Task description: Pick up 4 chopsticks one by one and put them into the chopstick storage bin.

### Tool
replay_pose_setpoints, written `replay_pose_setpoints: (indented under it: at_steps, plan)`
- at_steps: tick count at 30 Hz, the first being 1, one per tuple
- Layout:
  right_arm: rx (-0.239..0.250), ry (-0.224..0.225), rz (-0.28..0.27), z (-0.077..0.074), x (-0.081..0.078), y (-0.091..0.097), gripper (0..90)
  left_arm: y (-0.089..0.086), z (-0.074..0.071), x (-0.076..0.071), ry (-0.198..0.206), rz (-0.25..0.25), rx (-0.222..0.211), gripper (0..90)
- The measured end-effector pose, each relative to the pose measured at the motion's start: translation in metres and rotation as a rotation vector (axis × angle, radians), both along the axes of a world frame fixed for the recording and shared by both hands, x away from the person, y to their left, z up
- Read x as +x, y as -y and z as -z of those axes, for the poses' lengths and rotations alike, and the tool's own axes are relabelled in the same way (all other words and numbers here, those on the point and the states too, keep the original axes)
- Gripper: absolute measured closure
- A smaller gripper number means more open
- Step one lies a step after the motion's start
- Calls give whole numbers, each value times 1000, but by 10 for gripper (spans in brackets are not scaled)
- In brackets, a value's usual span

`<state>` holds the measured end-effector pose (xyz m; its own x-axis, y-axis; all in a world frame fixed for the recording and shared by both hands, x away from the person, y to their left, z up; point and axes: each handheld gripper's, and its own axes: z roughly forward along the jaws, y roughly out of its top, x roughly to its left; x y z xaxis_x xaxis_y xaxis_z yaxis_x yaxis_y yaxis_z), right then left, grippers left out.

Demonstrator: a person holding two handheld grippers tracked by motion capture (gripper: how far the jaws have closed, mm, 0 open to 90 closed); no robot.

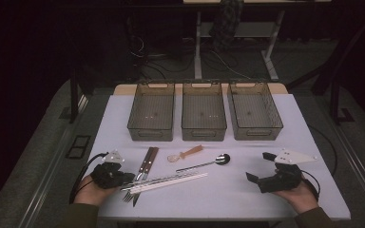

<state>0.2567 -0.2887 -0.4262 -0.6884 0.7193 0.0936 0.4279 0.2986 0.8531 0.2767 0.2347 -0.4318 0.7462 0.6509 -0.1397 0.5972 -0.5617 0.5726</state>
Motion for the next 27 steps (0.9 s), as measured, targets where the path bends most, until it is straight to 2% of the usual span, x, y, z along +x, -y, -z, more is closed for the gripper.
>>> replay_pose_setpoints:
  at_steps: [11,16,17,22,27]
  plan:
    - [-2,2,-2,0,0,0,4,0,-2,-5,8,3,2,874]
    - [-1,1,-2,0,0,0,4,0,-5,-6,29,1,-16,819]
    - [-2,1,-2,0,0,0,4,0,-7,-6,37,7,-19,801]
    - [-6,0,-4,0,0,-1,4,5,-15,-9,72,45,-85,757]
    - [-7,0,-8,1,1,-1,4,20,-15,-9,77,100,-100,771]
